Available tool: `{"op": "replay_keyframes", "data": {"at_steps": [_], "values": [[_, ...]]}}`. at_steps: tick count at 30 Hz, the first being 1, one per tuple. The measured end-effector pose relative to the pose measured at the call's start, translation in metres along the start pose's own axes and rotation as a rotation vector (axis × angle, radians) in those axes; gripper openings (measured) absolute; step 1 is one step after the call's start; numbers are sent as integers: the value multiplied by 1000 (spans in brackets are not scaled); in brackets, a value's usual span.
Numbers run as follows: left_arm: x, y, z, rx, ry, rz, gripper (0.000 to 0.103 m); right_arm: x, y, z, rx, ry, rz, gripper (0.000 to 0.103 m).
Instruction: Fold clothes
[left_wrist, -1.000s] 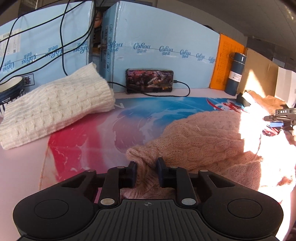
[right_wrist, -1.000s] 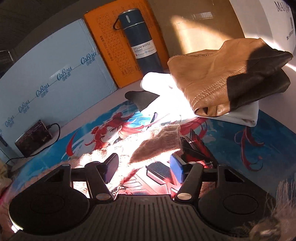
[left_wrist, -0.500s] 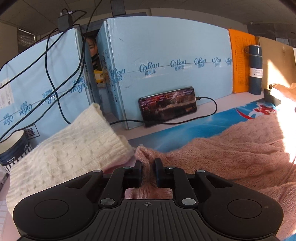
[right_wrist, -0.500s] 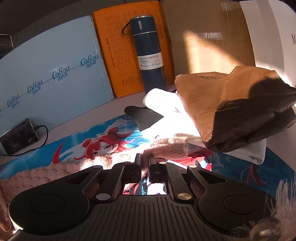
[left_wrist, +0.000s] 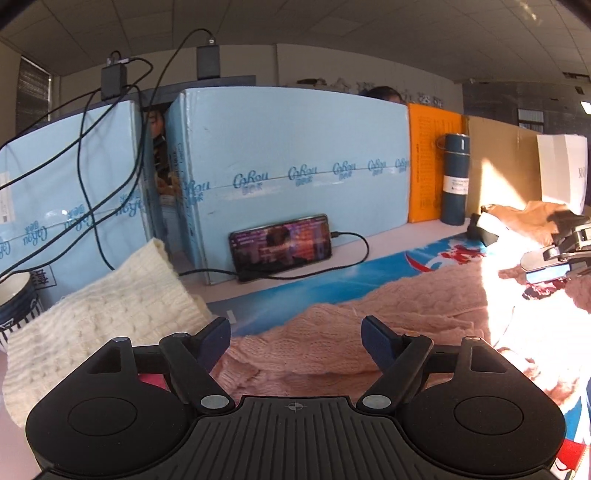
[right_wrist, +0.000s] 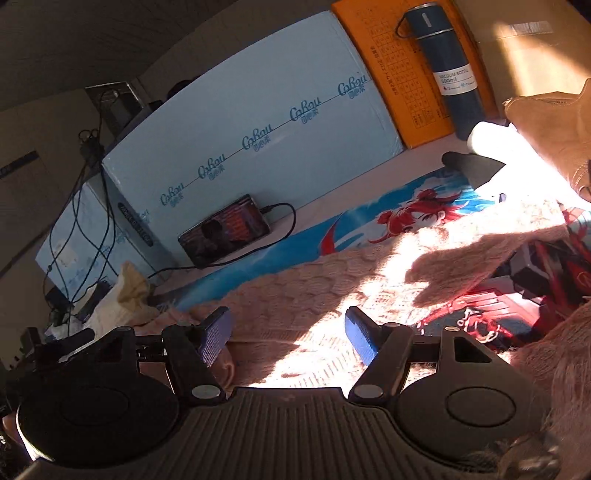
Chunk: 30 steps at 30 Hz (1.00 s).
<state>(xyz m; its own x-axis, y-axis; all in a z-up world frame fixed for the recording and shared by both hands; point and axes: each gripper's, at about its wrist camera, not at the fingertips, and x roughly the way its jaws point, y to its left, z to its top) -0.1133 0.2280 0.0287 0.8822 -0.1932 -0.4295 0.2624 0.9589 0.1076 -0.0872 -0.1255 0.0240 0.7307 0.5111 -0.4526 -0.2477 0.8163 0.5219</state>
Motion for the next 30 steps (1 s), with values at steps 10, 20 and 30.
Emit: {"op": "replay_keyframes", "data": {"at_steps": [10, 20, 30], "values": [[-29, 0, -46, 19, 119, 29, 81, 23, 72, -50, -234, 183, 111, 60], [-70, 28, -54, -173, -5, 51, 81, -11, 103, -58, -207, 127, 546, 12], [-63, 33, -51, -247, -43, 120, 81, -36, 108, -51, -226, -38, 554, 12]]}}
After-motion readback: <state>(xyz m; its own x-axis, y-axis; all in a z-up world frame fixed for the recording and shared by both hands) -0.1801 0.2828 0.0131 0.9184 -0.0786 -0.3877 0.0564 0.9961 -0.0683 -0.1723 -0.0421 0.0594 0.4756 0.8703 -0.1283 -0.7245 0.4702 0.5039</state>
